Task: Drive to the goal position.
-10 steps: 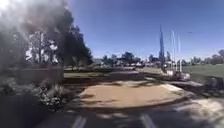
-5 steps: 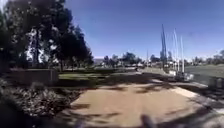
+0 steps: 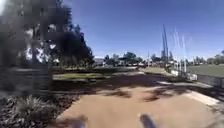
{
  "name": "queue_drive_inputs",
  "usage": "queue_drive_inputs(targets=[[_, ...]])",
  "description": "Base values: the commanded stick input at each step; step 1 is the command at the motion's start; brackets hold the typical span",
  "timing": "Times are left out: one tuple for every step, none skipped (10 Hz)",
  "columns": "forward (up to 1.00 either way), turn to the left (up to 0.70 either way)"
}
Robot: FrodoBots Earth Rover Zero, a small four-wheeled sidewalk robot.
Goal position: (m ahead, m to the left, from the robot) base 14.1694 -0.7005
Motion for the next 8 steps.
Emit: queue_drive_inputs(targets=[[1.0, 0.0], [1.0, 0.0], [1.0, 0.0], [0.85, -0.11], [0.85, -0.22], [0.85, -0.34], [0.8, -0.19], [0.75, -0.1]])
